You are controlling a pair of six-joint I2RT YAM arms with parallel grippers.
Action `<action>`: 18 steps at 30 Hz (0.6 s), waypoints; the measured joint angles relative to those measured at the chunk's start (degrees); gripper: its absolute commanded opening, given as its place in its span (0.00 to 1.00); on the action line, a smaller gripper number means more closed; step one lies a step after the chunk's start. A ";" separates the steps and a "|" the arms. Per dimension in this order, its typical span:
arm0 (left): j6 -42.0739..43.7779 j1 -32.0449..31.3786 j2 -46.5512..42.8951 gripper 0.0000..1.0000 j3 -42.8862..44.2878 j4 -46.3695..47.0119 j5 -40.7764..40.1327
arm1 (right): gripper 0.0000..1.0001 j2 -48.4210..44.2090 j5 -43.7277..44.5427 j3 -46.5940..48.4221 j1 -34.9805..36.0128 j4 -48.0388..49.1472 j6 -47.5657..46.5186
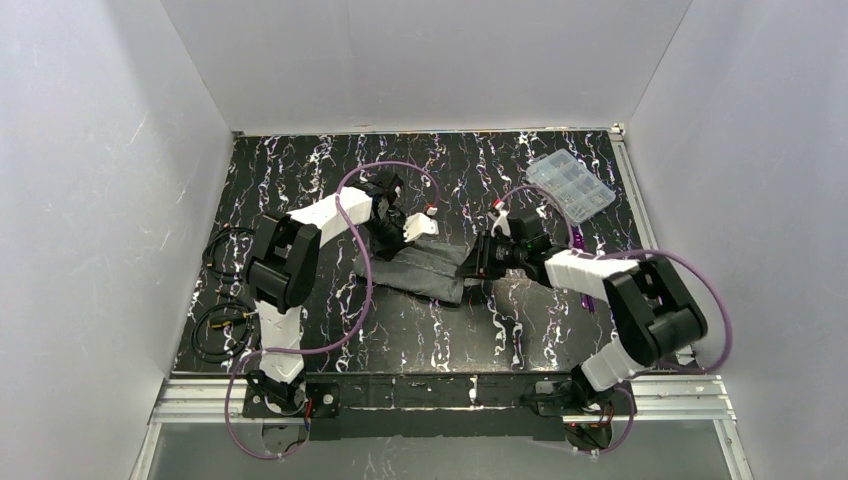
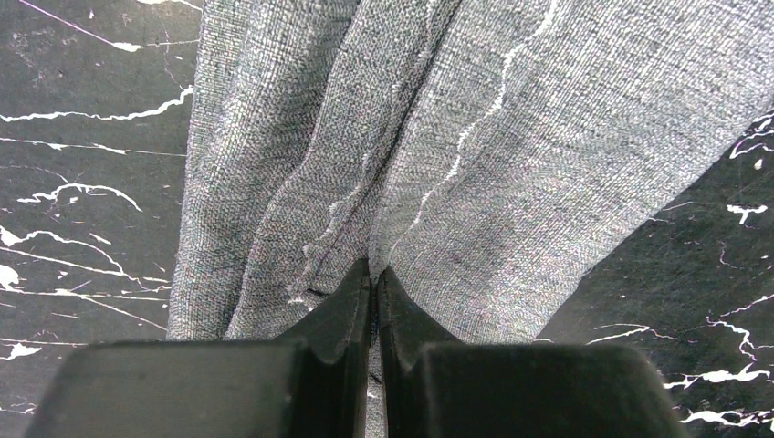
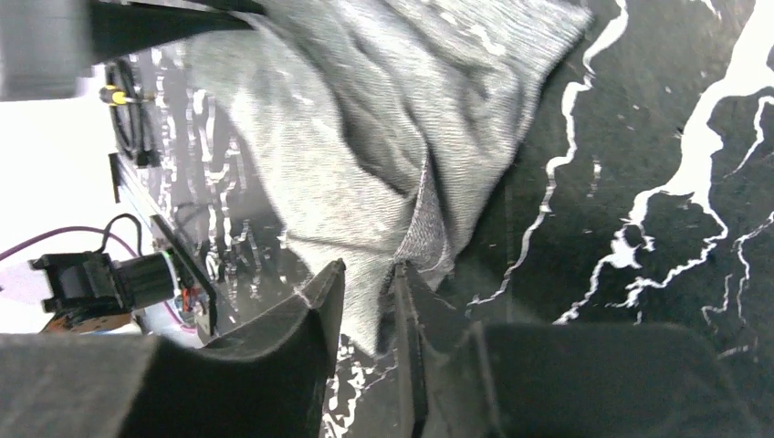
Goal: Fold the napkin into a case and place the utensils inside
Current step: Fold the lower triangle-folded napkin at the center of the board, then rotate the 2/3-rectangle-folded napkin at the center of the board.
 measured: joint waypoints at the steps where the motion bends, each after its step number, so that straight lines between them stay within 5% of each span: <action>1: 0.02 0.00 0.00 0.00 -0.11 0.20 -0.02 | 0.39 -2.05 0.13 0.22 0.00 -0.98 -0.24; 3: 0.07 -0.02 0.00 0.00 -0.31 0.46 0.00 | 0.38 -5.53 0.15 1.31 0.00 -2.34 -0.63; 8: -0.26 0.00 -0.20 0.19 -0.37 0.46 0.28 | 0.31 -5.84 -1.36 3.98 0.04 0.68 0.87; 12: -1.40 0.07 -1.07 0.49 -0.37 -0.26 1.70 | 0.28 1.11 -2.25 4.02 1.07 3.96 3.04; 14: -2.05 0.35 -2.03 0.95 -0.37 -0.66 2.34 | 0.26 4.44 -2.34 4.02 1.73 4.22 3.45; 18: -4.42 1.97 -5.31 0.98 -0.15 -1.51 3.93 | 0.23 8.57 -2.19 4.02 2.51 4.20 3.34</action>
